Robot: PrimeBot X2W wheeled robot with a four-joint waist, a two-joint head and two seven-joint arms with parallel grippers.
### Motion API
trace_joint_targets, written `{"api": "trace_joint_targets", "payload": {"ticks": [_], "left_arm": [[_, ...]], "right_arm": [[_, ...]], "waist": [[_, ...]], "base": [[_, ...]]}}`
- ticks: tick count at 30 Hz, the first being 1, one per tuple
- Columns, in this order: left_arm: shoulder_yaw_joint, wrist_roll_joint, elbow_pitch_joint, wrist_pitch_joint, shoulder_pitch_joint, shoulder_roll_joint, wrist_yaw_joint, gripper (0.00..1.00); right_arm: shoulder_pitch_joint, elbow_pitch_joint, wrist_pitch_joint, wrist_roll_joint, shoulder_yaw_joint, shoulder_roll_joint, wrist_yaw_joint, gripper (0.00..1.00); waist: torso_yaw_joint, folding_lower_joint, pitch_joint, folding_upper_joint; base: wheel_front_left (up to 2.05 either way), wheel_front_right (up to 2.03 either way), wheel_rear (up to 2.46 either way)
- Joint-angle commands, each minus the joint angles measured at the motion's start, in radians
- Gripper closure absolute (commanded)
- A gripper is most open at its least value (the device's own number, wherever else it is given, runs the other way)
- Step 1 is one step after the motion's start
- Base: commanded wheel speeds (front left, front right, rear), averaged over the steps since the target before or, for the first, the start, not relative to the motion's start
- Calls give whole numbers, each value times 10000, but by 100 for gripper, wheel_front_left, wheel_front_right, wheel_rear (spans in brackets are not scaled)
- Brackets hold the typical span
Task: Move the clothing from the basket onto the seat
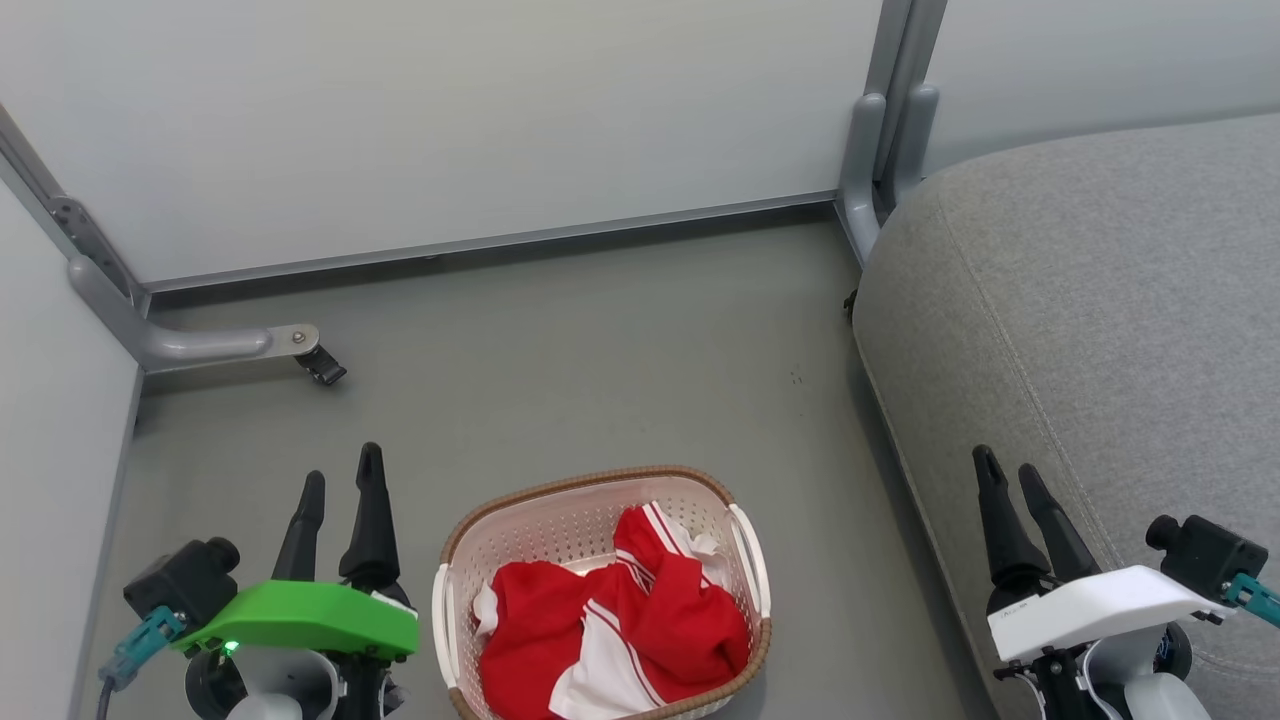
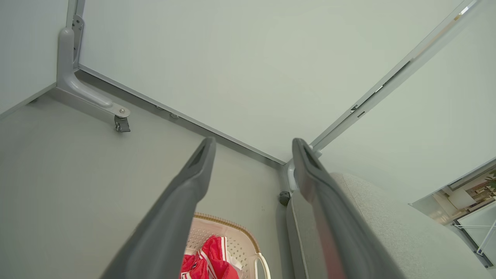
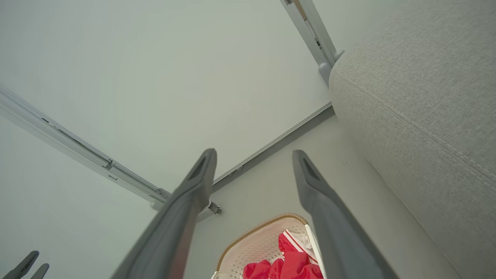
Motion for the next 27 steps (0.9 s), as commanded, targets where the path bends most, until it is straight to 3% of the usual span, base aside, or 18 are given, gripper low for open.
{"api": "trace_joint_targets", "payload": {"ticks": [1,27], "left_arm": [[-67,388,-84,-101,-150,71,57,0],[-671,3126,23,-790,-222,93,367,0]], "right_arm": [[-38,-104,-120,-348,39,-74,3,0],[129,-394,-806,-3219,270,-101,3,0]], "waist": [[1,0,6,0],[119,0,107,0]], "base": [[0,0,0],[0,0,0]]}}
